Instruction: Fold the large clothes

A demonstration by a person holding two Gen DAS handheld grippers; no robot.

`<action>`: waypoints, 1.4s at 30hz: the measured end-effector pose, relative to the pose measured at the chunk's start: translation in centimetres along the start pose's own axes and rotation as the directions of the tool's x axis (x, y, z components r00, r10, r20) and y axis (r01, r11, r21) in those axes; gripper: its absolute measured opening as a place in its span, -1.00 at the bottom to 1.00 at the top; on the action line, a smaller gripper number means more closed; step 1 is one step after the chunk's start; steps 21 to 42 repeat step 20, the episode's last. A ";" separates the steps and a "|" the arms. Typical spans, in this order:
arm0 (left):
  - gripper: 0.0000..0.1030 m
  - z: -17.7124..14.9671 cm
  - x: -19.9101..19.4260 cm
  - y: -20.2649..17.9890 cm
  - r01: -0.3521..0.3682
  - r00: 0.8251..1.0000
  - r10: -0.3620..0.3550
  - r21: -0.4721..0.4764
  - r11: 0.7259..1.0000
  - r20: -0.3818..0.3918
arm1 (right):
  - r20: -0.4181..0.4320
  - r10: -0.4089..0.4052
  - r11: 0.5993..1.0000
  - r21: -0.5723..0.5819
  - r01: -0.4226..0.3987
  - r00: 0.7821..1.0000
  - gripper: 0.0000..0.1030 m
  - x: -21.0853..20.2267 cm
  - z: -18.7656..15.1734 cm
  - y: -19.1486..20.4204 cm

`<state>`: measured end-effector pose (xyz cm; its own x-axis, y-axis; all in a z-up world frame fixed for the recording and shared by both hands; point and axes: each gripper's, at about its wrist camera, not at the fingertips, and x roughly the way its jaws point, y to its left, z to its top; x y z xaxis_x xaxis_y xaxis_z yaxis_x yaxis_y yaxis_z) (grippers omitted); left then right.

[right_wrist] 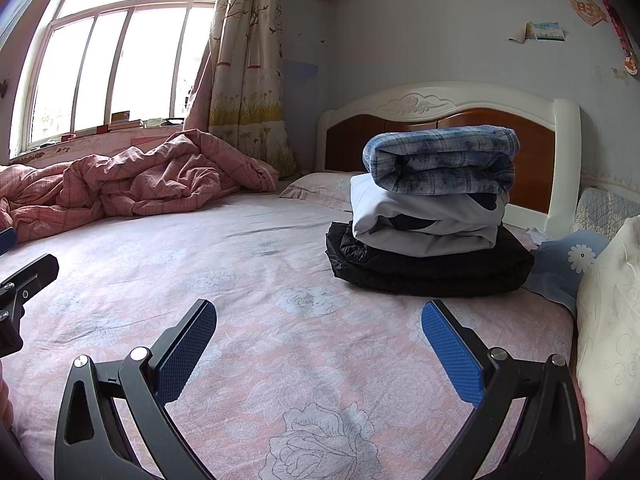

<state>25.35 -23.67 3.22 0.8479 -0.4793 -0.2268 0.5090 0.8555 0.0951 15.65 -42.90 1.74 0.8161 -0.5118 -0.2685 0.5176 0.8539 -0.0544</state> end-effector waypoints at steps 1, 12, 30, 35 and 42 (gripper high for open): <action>1.00 0.0 0.0 0.0 0.000 1.000 0.000 0.000 1.000 0.001 | 0.000 0.000 1.000 0.000 0.000 1.000 1.00 0.1 0.0 0.0; 1.00 0.0 0.0 0.0 0.001 1.000 -0.001 0.000 1.000 0.000 | -0.001 0.000 1.000 0.000 0.000 1.000 1.00 0.1 0.1 0.0; 1.00 0.0 0.0 0.0 0.001 1.000 -0.001 0.001 1.000 -0.001 | -0.002 0.001 1.000 -0.001 -0.001 1.000 1.00 0.1 0.1 0.0; 1.00 0.0 0.0 0.0 0.001 1.000 -0.001 0.001 1.000 -0.001 | -0.002 0.001 1.000 -0.001 -0.001 1.000 1.00 0.1 0.1 0.0; 1.00 0.0 0.0 0.0 0.001 1.000 -0.001 0.001 1.000 -0.001 | -0.002 0.001 1.000 -0.001 -0.001 1.000 1.00 0.1 0.1 0.0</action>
